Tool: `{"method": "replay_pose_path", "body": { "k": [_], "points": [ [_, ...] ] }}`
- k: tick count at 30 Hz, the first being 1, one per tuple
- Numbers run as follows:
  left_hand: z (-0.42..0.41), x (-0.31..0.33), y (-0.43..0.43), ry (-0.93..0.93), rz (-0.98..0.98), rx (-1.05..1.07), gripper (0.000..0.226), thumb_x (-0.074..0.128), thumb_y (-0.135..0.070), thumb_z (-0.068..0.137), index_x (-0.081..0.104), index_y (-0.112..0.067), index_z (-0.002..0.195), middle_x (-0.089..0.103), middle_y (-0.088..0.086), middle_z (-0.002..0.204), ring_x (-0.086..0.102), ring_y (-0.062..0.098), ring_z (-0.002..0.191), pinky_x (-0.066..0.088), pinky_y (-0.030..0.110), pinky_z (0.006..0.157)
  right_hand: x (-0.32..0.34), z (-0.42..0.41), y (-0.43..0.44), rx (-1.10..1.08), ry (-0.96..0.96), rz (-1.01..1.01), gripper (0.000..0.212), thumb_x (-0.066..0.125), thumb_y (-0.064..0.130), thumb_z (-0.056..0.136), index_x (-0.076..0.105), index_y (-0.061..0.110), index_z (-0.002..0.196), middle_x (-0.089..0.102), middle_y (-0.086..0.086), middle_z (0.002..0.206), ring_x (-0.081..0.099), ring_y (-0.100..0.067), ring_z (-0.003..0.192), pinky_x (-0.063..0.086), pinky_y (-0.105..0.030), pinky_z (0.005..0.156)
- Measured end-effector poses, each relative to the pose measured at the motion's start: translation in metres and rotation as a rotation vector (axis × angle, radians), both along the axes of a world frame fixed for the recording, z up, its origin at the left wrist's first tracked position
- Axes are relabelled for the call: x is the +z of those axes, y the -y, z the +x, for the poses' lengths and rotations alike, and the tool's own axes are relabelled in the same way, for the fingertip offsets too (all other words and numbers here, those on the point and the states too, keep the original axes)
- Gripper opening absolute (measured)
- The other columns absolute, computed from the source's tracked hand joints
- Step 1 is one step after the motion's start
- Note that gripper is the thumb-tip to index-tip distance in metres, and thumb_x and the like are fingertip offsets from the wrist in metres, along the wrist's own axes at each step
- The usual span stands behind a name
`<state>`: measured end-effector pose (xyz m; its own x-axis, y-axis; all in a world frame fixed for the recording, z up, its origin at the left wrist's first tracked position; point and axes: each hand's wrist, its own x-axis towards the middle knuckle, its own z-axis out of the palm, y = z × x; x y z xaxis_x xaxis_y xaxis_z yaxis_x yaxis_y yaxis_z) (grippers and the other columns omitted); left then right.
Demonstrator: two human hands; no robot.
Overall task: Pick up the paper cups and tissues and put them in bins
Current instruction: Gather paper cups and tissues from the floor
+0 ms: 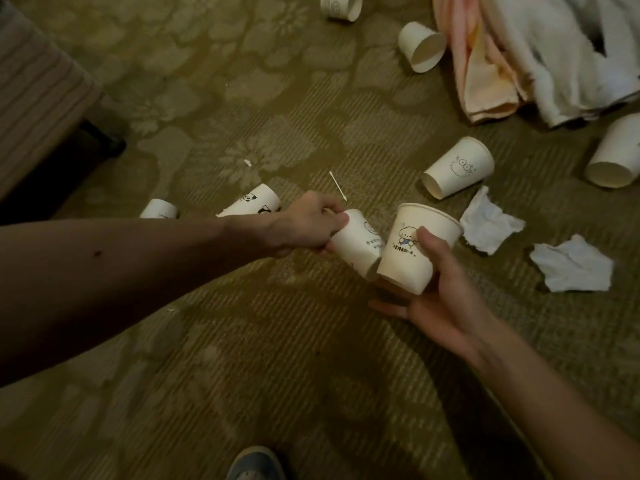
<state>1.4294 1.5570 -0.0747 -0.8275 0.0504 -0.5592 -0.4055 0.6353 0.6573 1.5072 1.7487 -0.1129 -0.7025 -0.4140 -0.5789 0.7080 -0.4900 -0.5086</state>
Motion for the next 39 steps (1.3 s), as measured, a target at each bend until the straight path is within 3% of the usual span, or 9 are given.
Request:
{"method": "replay_pose_path", "body": {
  "k": [4, 10, 13, 16, 21, 27, 30, 34, 39],
  "points": [
    [0.001, 0.016, 0.001, 0.025, 0.121, 0.029, 0.014, 0.055, -0.015, 0.099, 0.060, -0.003, 0.106, 0.057, 0.010, 0.068, 0.055, 0.008, 0.049, 0.051, 0.021, 0.049, 0.004, -0.003, 0.009, 0.023, -0.021, -0.192, 0.065, 0.078, 0.052, 0.059, 0.071, 0.021, 0.116, 0.067, -0.014, 0.121, 0.064, -0.031, 0.108, 0.045, -0.063, 0.094],
    [-0.005, 0.032, 0.023, 0.120, 0.176, 0.025, 0.023, 0.056, -0.025, 0.099, 0.064, -0.008, 0.112, 0.065, 0.011, 0.100, 0.063, 0.010, 0.059, 0.052, 0.023, 0.052, 0.012, -0.007, 0.020, -0.025, 0.023, -0.254, 0.073, 0.078, 0.048, 0.057, 0.065, 0.013, 0.119, 0.068, -0.016, 0.114, 0.054, -0.040, 0.116, 0.051, -0.045, 0.081],
    [-0.014, 0.033, 0.056, -0.045, -0.040, 0.023, 0.022, 0.060, -0.026, 0.096, 0.063, -0.014, 0.114, 0.066, 0.006, 0.094, 0.062, 0.007, 0.055, 0.051, 0.022, 0.048, 0.011, -0.006, 0.024, -0.041, 0.041, -0.236, 0.072, 0.076, 0.045, 0.056, 0.064, 0.013, 0.119, 0.069, -0.013, 0.108, 0.057, -0.036, 0.109, 0.053, -0.042, 0.075],
    [-0.025, 0.025, 0.101, -0.208, -0.362, -0.022, 0.023, 0.065, -0.026, 0.092, 0.060, -0.020, 0.114, 0.063, 0.001, 0.098, 0.065, 0.014, 0.086, 0.051, 0.026, 0.065, 0.011, -0.004, 0.031, -0.046, 0.063, -0.194, 0.072, 0.077, 0.045, 0.055, 0.065, 0.013, 0.118, 0.068, -0.012, 0.111, 0.060, -0.034, 0.110, 0.055, -0.043, 0.079],
    [-0.022, -0.021, 0.142, -0.139, -0.531, -0.127, 0.096, 0.076, -0.040, 0.080, 0.014, -0.031, 0.152, 0.037, 0.016, 0.148, 0.039, 0.036, 0.134, 0.033, 0.054, 0.110, 0.009, 0.000, 0.048, -0.053, 0.113, -0.113, 0.079, 0.079, 0.046, 0.053, 0.065, 0.013, 0.123, 0.066, -0.017, 0.124, 0.056, -0.043, 0.120, 0.056, -0.049, 0.083],
    [-0.033, -0.061, 0.152, -0.243, -0.761, -0.282, 0.102, 0.072, -0.060, 0.075, 0.009, -0.031, 0.150, 0.059, 0.012, 0.131, 0.052, 0.038, 0.120, 0.028, 0.056, 0.104, 0.009, 0.003, 0.055, -0.046, 0.128, -0.025, 0.078, 0.080, 0.049, 0.050, 0.069, 0.013, 0.118, 0.067, -0.016, 0.122, 0.056, -0.045, 0.120, 0.057, -0.048, 0.080],
    [-0.043, -0.058, 0.148, -0.152, -0.476, -0.223, 0.095, 0.076, -0.058, 0.072, 0.024, -0.027, 0.147, 0.057, 0.006, 0.132, 0.058, 0.031, 0.112, 0.045, 0.044, 0.092, 0.011, 0.003, 0.053, -0.078, 0.142, -0.025, 0.088, 0.080, 0.052, 0.050, 0.061, 0.013, 0.127, 0.062, -0.019, 0.129, 0.055, -0.046, 0.121, 0.057, -0.046, 0.077],
    [-0.038, -0.053, 0.111, -0.026, 0.070, -0.058, 0.076, 0.081, -0.041, 0.075, 0.037, -0.025, 0.135, 0.061, -0.003, 0.108, 0.070, 0.011, 0.082, 0.052, 0.020, 0.049, 0.017, 0.006, 0.047, -0.100, 0.112, -0.081, 0.082, 0.086, 0.055, 0.046, 0.069, 0.013, 0.115, 0.061, -0.023, 0.128, 0.056, -0.046, 0.119, 0.054, -0.049, 0.083],
    [-0.027, -0.063, 0.056, 0.135, 0.494, 0.231, 0.046, 0.081, -0.036, 0.077, 0.047, -0.028, 0.108, 0.063, 0.002, 0.105, 0.073, 0.012, 0.071, 0.056, 0.041, 0.051, 0.026, 0.007, 0.035, -0.295, 0.065, -0.215, 0.062, 0.074, 0.058, 0.059, 0.070, 0.013, 0.101, 0.050, -0.024, 0.141, 0.051, -0.048, 0.124, 0.045, -0.058, 0.098]
  ]
}}
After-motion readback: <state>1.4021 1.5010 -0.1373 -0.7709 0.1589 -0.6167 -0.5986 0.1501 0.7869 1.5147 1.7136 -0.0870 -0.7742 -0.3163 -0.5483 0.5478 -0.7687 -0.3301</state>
